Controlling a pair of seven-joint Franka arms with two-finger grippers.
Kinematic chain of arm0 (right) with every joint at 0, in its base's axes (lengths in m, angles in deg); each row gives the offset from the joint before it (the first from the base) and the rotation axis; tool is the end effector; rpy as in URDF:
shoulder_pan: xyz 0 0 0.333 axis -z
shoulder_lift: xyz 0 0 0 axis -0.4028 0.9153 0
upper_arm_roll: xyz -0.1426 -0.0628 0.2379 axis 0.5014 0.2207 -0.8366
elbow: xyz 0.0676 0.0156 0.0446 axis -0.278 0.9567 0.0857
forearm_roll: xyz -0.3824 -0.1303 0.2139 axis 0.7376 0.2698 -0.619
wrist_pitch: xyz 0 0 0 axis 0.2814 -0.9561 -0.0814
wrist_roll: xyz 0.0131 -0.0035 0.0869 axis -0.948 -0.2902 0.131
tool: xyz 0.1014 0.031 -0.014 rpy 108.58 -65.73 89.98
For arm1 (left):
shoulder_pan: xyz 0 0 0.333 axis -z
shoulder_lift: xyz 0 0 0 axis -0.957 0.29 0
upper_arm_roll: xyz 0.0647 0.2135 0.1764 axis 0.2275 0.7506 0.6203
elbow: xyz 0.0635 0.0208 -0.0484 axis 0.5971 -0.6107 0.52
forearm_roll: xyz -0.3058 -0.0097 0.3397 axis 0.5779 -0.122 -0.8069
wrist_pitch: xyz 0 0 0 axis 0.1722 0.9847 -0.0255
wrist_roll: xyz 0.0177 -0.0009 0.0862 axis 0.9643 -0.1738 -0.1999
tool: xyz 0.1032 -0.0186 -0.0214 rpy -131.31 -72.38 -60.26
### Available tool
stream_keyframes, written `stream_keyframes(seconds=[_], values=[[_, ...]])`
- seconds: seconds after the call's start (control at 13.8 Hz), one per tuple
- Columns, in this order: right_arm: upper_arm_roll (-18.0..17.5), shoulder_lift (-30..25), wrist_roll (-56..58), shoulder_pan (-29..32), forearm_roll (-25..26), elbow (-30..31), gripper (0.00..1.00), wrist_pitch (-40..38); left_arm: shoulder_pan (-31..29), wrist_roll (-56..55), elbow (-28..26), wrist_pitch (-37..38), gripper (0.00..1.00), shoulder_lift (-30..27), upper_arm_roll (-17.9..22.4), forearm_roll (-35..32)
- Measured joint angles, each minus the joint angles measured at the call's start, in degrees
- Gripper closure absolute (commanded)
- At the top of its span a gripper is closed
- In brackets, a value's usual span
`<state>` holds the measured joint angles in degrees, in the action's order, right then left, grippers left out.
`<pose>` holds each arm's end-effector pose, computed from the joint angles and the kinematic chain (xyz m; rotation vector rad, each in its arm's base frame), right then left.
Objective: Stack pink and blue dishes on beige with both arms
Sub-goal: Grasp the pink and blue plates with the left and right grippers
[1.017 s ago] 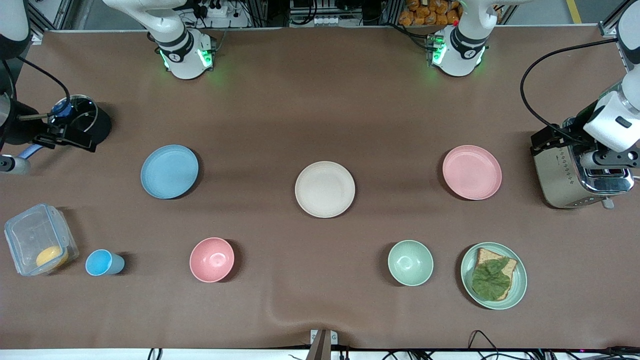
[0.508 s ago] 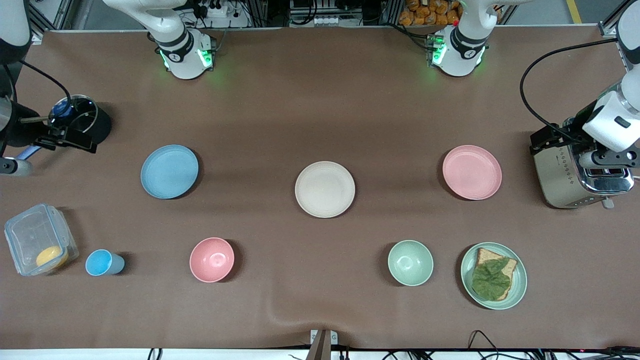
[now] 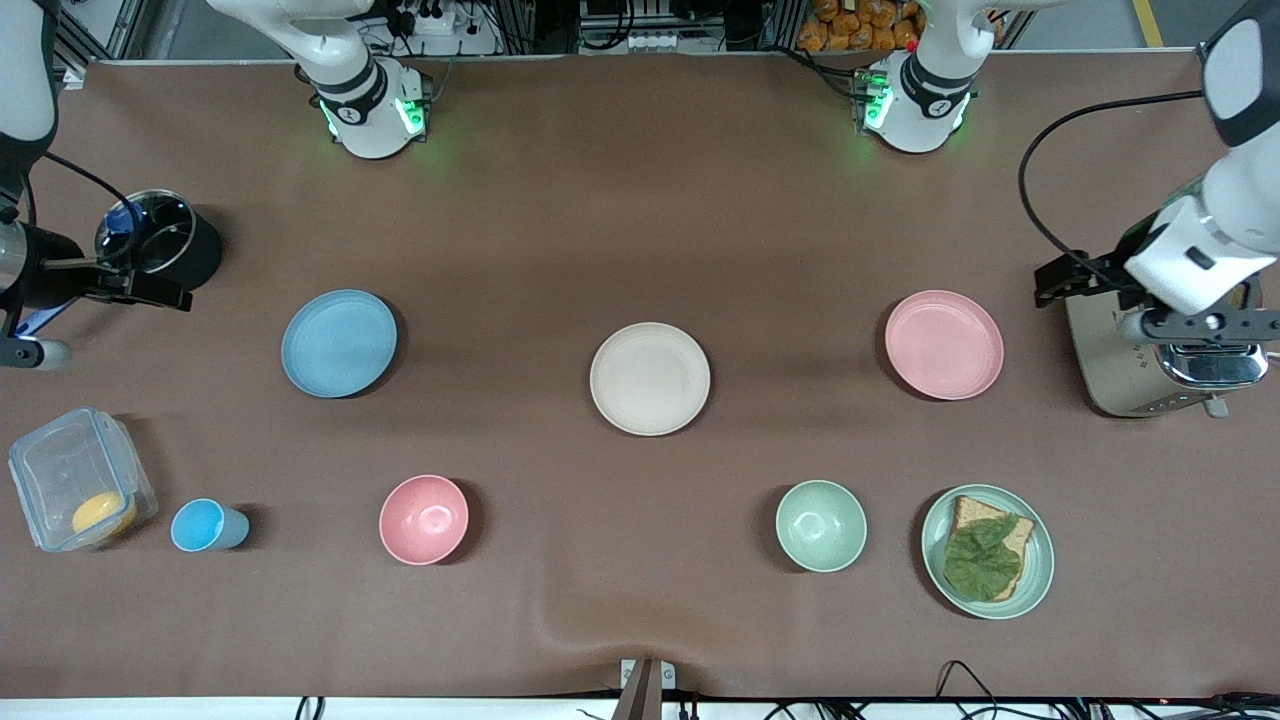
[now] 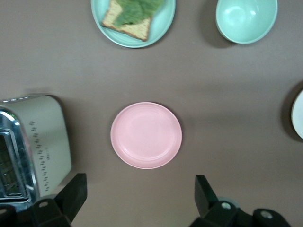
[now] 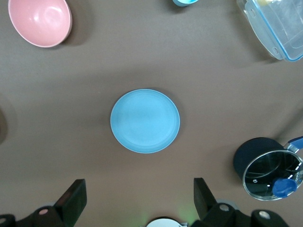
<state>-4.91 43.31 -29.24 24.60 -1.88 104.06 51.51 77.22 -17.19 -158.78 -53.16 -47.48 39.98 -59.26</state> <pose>0.6460 -0.0484 0.5141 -3.0841 0.1698 0.3526 0.6356 -0.0623 0.4966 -3.1324 0.0918 0.1349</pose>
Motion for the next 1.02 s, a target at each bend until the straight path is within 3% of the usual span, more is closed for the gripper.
stream_keyframes(seconds=[0.58,1.02], values=[[0.28,7.04,18.86,13.23,-7.48,9.33,0.0,6.7,-1.3,0.45,0.05,-2.36,0.0,18.68,0.34,-0.41],[0.25,8.56,24.92,13.98,-10.57,20.95,0.0,18.66,-14.24,17.2,-1.5,-2.52,0.0,27.45,0.46,5.28]])
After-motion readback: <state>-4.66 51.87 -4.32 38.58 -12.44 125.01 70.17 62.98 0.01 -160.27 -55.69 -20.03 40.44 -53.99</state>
